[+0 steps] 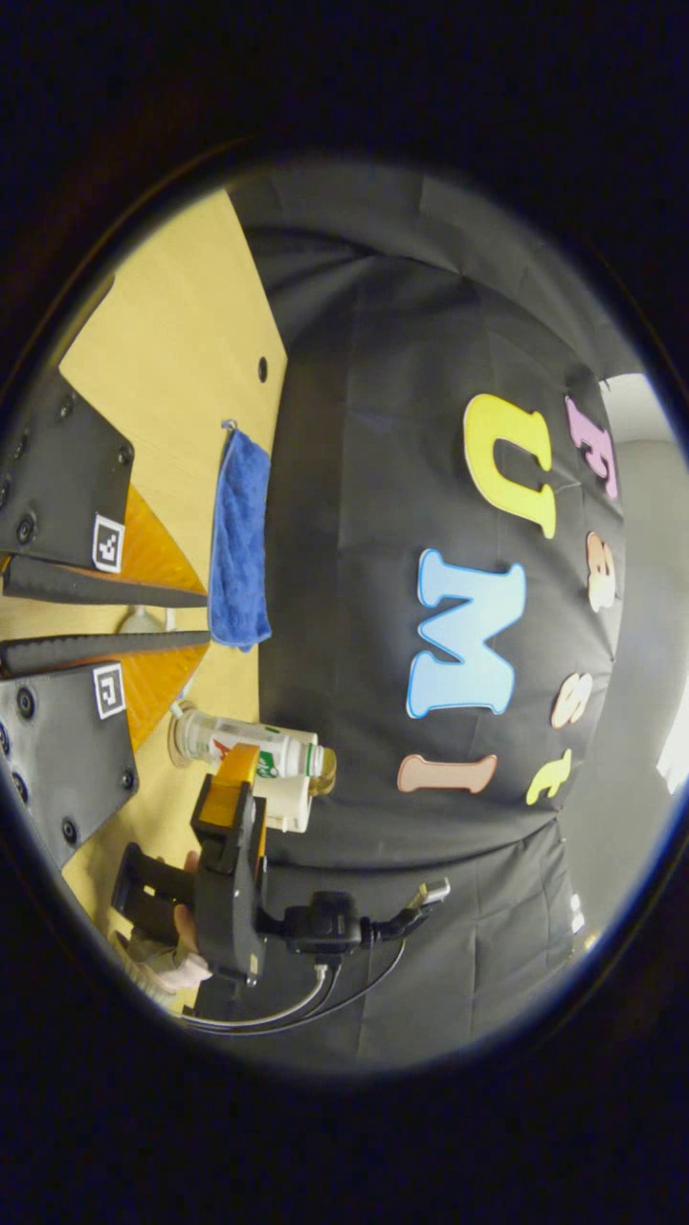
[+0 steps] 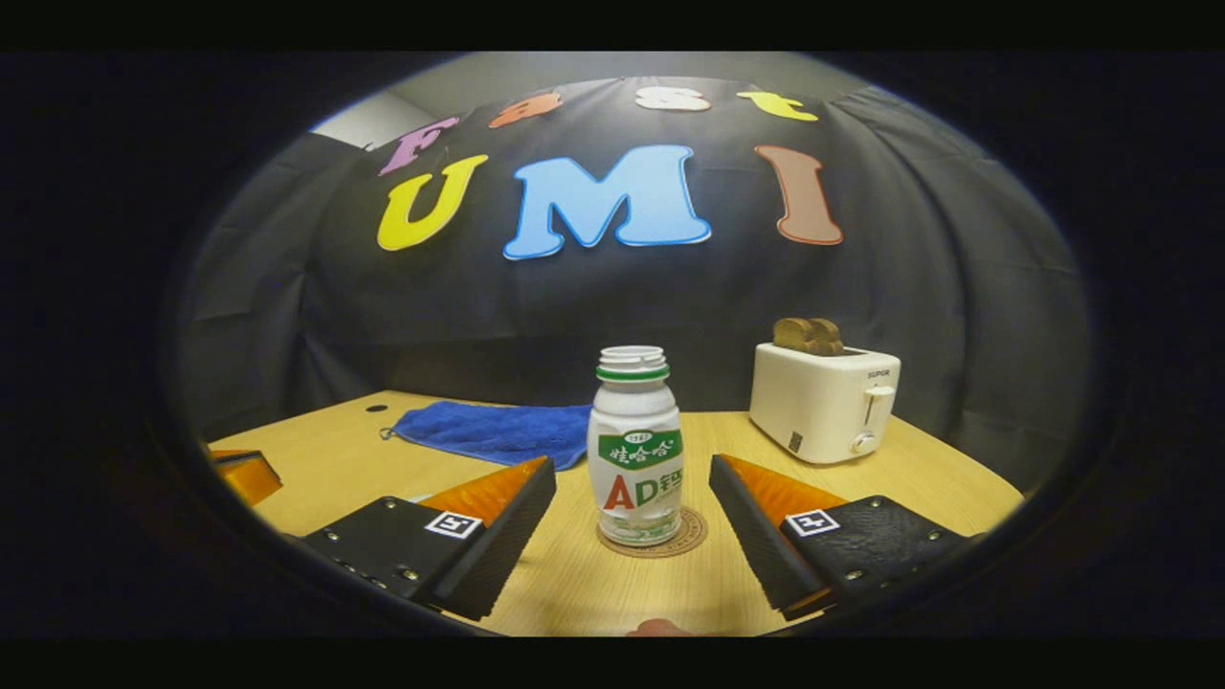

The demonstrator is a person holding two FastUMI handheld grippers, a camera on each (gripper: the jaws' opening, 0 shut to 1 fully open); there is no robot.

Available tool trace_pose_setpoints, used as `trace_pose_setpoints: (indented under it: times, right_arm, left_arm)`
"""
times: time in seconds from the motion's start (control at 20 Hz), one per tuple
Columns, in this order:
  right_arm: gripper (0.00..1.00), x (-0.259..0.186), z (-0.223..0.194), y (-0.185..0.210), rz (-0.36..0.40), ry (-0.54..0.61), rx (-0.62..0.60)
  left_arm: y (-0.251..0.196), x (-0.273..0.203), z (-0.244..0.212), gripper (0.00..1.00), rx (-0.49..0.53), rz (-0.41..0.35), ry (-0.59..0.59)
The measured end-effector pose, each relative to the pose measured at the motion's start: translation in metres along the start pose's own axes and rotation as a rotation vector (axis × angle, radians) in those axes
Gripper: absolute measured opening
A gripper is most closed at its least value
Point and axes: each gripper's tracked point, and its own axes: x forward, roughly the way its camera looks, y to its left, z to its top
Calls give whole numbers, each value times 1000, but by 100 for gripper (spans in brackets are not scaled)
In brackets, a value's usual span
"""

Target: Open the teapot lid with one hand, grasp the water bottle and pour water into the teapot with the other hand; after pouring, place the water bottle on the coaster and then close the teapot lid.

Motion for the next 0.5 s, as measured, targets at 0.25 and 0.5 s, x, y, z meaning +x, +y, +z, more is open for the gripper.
trace_pose_setpoints:
  times: [0.25,0.5]
  right_arm:
    - [99,-58,27,1,1,-79,41]
    - [99,-105,24,-9,-37,-121,59]
  left_arm:
    - [-34,-3,28,24,-2,-29,-50]
    - [-53,-14,10,24,25,-9,-50]
